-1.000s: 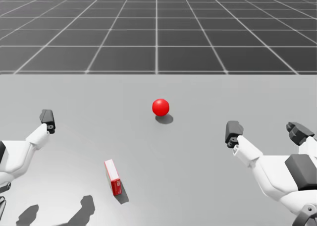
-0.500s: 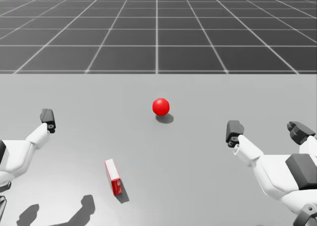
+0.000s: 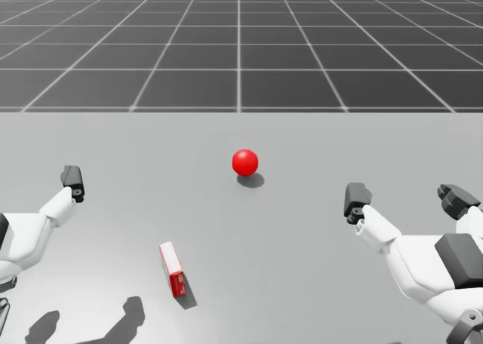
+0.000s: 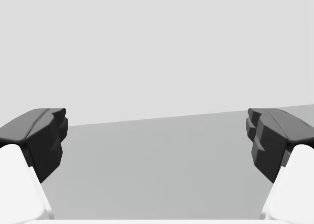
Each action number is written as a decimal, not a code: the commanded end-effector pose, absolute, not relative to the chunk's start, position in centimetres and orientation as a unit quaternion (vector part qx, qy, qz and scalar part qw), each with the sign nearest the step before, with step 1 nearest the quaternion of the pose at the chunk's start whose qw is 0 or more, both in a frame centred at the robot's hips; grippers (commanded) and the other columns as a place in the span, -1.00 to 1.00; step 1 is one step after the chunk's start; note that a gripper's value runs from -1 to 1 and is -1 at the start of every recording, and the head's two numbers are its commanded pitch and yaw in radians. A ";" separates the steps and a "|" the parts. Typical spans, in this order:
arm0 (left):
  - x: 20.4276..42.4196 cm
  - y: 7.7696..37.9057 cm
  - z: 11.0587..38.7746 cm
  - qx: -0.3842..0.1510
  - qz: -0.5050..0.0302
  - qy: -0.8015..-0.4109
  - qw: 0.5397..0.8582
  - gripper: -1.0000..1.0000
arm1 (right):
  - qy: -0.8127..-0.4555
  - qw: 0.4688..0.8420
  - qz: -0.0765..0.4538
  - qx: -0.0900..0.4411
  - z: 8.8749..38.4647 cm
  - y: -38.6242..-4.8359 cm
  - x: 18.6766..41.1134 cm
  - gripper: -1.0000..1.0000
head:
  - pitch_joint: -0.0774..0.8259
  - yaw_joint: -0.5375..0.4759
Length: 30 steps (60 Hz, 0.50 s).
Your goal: Watch the red light. When it turns green, pick up the object.
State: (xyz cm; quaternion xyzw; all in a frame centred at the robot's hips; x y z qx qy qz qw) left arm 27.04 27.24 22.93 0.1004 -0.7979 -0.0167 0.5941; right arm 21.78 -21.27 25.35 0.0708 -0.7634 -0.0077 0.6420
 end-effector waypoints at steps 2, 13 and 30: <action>27.1 27.2 22.9 0.101 -0.016 -0.798 0.594 -1.00 | -0.762 0.642 -0.018 0.077 25.2 -21.0 21.7 -1.00 | 0.16 0.05; 27.1 27.2 22.9 0.101 -0.016 -0.798 0.594 -1.00 | -0.763 0.642 -0.018 0.076 25.2 -21.0 21.7 -1.00 | 0.16 0.05; 27.1 27.2 22.9 0.101 -0.016 -0.798 0.594 -1.00 | -0.763 0.641 -0.018 0.076 25.2 -21.0 21.7 -1.00 | 0.16 0.05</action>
